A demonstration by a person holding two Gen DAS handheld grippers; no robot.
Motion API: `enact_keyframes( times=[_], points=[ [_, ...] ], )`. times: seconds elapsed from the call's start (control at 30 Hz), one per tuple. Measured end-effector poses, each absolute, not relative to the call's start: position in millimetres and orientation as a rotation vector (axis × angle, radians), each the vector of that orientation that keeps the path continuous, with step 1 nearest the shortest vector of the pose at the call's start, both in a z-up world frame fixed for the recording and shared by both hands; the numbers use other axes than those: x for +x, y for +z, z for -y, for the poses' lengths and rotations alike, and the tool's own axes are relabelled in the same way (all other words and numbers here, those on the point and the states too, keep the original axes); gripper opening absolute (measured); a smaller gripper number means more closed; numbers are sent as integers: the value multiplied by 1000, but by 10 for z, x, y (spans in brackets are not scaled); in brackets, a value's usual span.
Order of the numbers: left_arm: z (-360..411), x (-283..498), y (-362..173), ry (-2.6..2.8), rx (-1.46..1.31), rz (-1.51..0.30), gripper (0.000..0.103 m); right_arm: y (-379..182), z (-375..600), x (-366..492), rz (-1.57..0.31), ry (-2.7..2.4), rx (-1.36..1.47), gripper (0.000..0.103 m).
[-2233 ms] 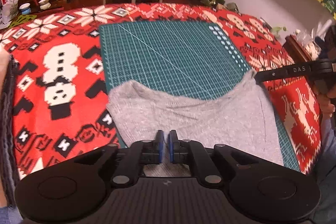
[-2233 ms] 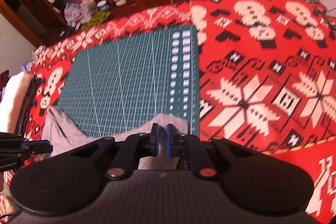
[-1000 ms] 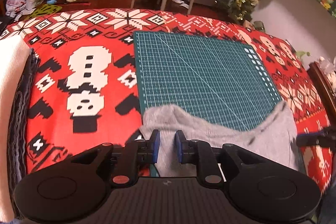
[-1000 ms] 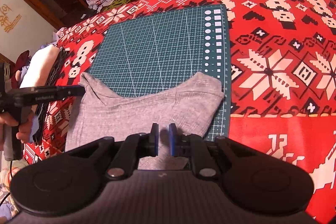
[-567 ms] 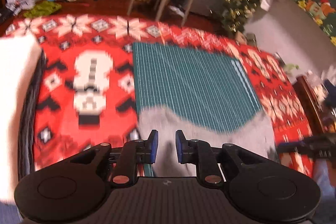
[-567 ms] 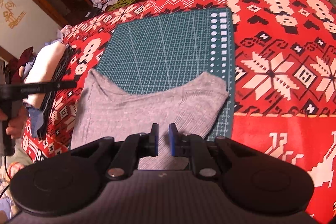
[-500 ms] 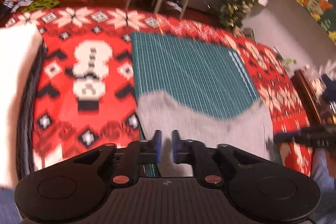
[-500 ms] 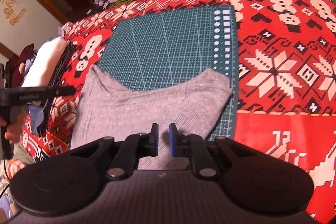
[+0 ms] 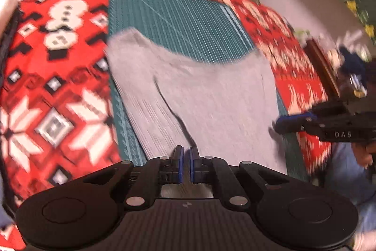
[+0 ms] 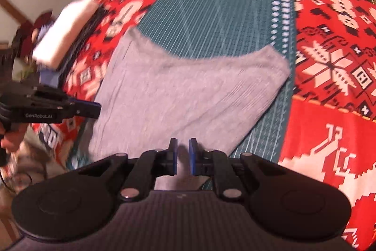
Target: Fold clothes
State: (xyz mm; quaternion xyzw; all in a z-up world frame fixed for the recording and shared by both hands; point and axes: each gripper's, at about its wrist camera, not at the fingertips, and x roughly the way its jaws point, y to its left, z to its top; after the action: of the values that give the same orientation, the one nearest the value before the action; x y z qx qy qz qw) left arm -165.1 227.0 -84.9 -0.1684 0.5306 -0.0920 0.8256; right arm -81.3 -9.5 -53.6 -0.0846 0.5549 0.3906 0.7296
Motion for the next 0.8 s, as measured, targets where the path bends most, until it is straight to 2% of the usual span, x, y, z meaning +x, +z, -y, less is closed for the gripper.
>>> enact_keyframes(
  times=[0.43,0.63,0.8],
  points=[
    [-2166,-2012,-835,-273,-332,-1171,5,-678,246,-1465,-1336,936,-206,11],
    [-2094,-1935,-608,-301,-325,-1093,5,-507,111,-1318,-1212,891,-229,9],
    [-1900,-1740,-610,-324,-268,-1055,5,-593,-96,-1338,-1167,894,-326,8]
  ],
)
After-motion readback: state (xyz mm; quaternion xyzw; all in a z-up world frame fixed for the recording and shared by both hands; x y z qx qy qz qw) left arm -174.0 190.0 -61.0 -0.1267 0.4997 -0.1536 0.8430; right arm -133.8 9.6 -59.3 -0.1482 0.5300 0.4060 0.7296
